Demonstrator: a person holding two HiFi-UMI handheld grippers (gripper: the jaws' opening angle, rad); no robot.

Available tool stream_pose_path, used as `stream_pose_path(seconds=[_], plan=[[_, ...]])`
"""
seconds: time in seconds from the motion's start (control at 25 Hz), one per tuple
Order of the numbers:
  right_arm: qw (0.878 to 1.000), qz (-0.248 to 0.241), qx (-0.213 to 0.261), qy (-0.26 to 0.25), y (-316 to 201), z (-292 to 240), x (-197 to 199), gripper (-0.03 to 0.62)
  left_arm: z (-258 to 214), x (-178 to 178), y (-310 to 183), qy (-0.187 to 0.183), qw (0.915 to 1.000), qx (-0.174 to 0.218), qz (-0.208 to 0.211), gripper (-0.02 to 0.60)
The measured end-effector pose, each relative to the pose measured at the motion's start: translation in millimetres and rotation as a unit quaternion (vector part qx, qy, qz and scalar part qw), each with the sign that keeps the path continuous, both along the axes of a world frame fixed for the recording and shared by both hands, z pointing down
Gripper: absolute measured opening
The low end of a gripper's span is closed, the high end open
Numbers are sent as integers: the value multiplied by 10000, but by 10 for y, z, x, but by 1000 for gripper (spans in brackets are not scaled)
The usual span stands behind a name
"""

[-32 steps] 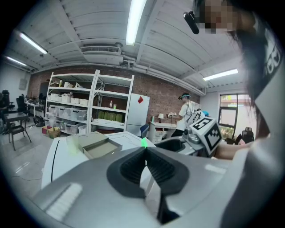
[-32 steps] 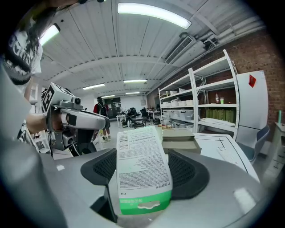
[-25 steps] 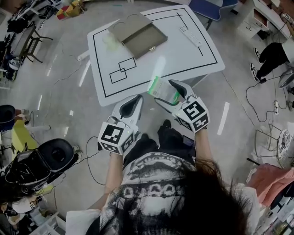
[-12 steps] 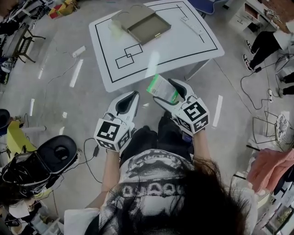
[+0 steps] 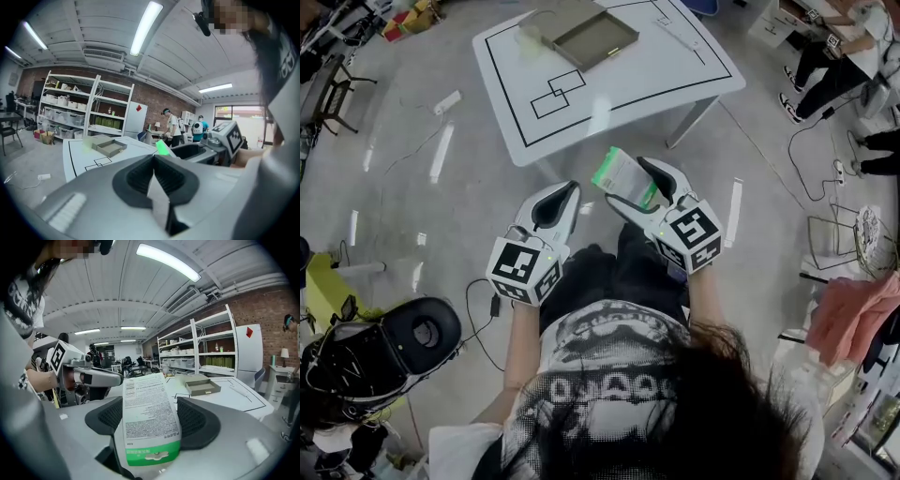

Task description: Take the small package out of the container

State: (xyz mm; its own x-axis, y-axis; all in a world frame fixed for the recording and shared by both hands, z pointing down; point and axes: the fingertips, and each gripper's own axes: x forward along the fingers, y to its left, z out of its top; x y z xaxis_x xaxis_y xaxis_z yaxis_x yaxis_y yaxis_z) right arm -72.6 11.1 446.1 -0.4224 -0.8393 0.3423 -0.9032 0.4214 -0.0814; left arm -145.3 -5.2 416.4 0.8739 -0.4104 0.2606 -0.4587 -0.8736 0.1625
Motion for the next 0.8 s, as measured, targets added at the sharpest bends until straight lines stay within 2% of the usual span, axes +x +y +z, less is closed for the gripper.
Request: stream_pose_path(seconds=[0.4, 0.8], plan=[[9999, 62, 26, 97, 367, 7, -26, 373, -39, 33, 327, 116, 9998, 113, 132, 0], [9997, 181, 89, 103, 423, 58, 20, 373, 43, 99, 401, 55, 9993, 157, 345, 0]])
